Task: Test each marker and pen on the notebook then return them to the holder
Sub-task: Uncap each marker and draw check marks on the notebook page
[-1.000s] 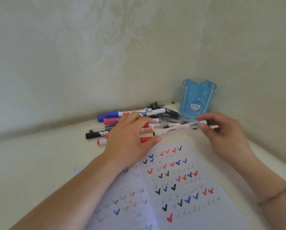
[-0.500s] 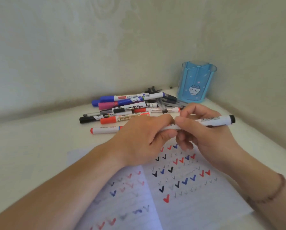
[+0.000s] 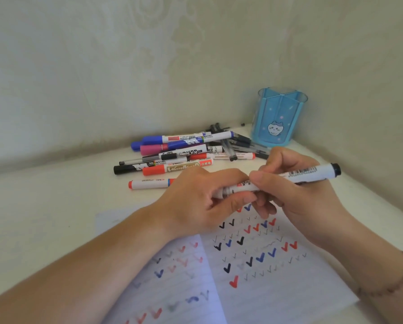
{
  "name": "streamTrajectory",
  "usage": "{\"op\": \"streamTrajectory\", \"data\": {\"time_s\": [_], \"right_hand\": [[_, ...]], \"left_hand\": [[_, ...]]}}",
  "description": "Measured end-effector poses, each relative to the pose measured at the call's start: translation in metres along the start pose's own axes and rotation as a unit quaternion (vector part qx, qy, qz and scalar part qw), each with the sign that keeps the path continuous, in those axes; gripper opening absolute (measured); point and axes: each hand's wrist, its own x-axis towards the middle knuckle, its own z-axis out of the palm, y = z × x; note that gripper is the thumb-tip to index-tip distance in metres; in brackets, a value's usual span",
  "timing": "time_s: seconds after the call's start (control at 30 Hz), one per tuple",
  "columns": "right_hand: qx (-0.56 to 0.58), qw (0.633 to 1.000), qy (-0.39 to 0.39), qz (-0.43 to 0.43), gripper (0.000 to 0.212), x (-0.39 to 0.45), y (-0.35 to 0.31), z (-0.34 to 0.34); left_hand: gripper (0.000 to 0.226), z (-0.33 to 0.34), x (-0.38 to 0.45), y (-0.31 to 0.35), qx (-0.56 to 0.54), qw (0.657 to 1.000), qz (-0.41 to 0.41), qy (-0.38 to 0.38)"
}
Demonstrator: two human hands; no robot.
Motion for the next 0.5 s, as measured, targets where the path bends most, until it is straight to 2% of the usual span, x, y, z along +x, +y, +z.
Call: {"op": "streamTrajectory", "data": {"time_s": [0.07,0.17,0.2,0.23,0.27,0.3,0.33,0.4,0.43,0.5], "right_hand": [[-0.005,1.000,0.017,-0.008,0.021,0.002,-0.003,-0.006],[0.084,0.991,0.100,-0.018,0.025,0.007,-0.003,-0.020],[0.076,0.991,0.110,-0.016,0.033,0.008,0.000,-0.024],[0.011,0.995,0.095,-0.031,0.037,0.008,0.002,-0.026],[-0.106,0.991,0.056,-0.061,0.034,0.006,0.004,-0.028],[-0.224,0.972,-0.007,-0.072,0.032,0.004,0.005,-0.029],[-0.317,0.944,-0.073,-0.054,0.043,0.002,0.005,-0.029],[-0.387,0.903,-0.183,0.036,0.076,-0.001,0.003,-0.031],[-0.407,0.886,-0.213,0.065,0.085,-0.002,0.002,-0.033],[-0.457,0.851,-0.244,0.079,0.091,-0.003,0.002,-0.032]], "left_hand": [[0.026,-0.003,0.002,-0.002,-0.007,0.999,-0.045,0.005],[0.028,-0.014,0.001,-0.007,-0.040,0.996,-0.086,-0.001],[0.025,-0.017,0.000,-0.009,-0.053,0.994,-0.094,0.007],[0.025,-0.019,-0.001,-0.012,-0.064,0.992,-0.102,0.025],[0.025,-0.021,-0.002,-0.015,-0.072,0.990,-0.109,0.052],[0.025,-0.022,-0.001,-0.018,-0.077,0.988,-0.112,0.077],[0.025,-0.023,-0.001,-0.021,-0.077,0.986,-0.116,0.096],[0.025,-0.027,0.000,-0.023,-0.060,0.985,-0.123,0.106],[0.024,-0.029,0.000,-0.022,-0.052,0.986,-0.120,0.100],[0.022,-0.032,-0.001,-0.020,-0.043,0.992,-0.098,0.068]]}}
